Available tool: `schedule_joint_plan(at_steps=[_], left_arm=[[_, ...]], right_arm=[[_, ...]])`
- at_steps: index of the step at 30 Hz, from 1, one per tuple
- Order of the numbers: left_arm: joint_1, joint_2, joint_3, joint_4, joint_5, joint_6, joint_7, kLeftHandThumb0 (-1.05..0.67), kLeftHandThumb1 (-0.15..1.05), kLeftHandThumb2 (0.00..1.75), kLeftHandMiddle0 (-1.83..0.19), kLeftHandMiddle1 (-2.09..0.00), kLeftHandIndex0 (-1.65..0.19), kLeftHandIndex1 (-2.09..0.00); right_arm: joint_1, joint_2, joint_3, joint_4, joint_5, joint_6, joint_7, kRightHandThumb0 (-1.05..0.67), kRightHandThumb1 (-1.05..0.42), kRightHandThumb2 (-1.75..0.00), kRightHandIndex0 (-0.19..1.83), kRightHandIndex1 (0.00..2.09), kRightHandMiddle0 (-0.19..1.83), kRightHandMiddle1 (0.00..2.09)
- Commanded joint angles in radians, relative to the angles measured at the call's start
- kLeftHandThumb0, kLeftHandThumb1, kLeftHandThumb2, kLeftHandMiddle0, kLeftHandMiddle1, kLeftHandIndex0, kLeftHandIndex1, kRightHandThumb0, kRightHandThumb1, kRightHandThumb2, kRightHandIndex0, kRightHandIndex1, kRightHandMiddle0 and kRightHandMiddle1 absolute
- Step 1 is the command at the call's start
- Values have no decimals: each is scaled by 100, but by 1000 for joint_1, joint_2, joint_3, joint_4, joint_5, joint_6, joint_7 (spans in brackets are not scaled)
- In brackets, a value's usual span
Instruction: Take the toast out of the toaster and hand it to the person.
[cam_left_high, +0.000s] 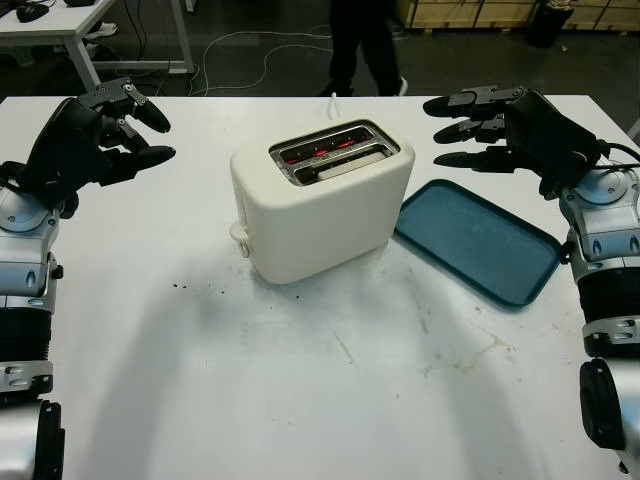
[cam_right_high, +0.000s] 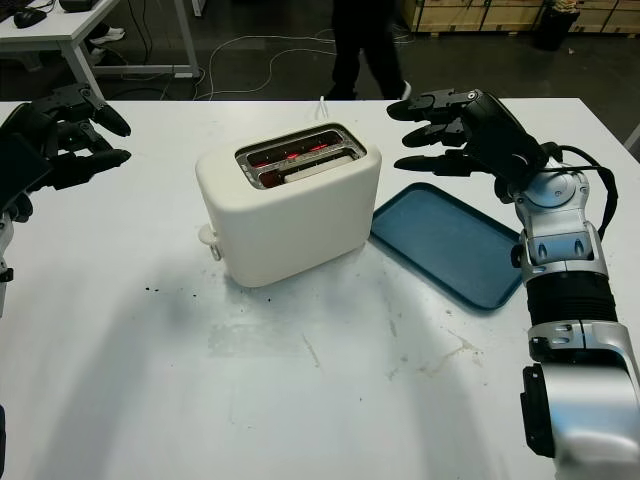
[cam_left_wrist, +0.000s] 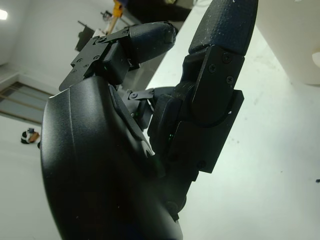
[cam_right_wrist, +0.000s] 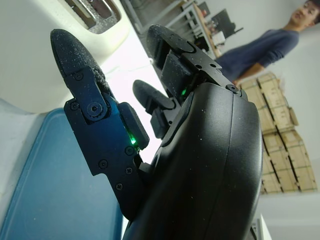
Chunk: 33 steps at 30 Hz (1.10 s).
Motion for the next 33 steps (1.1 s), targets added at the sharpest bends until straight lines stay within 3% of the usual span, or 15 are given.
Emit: schedule_joint_plan(at_steps=[1,33], left_arm=[[4,2,3,-2,-12,-7,-2,-105,92,5,-52,-151,-43,-144],[4,3,4,-6,-13,-1,-1,-105,92,5,-52,-151,-43,-144]], right_arm=[[-10,1,-1,-6,3,1,-4,-69,-72,0,56,58,75,0],[-10,1,0,-4,1,0,-4,-70,-73,0,55,61,75,0]])
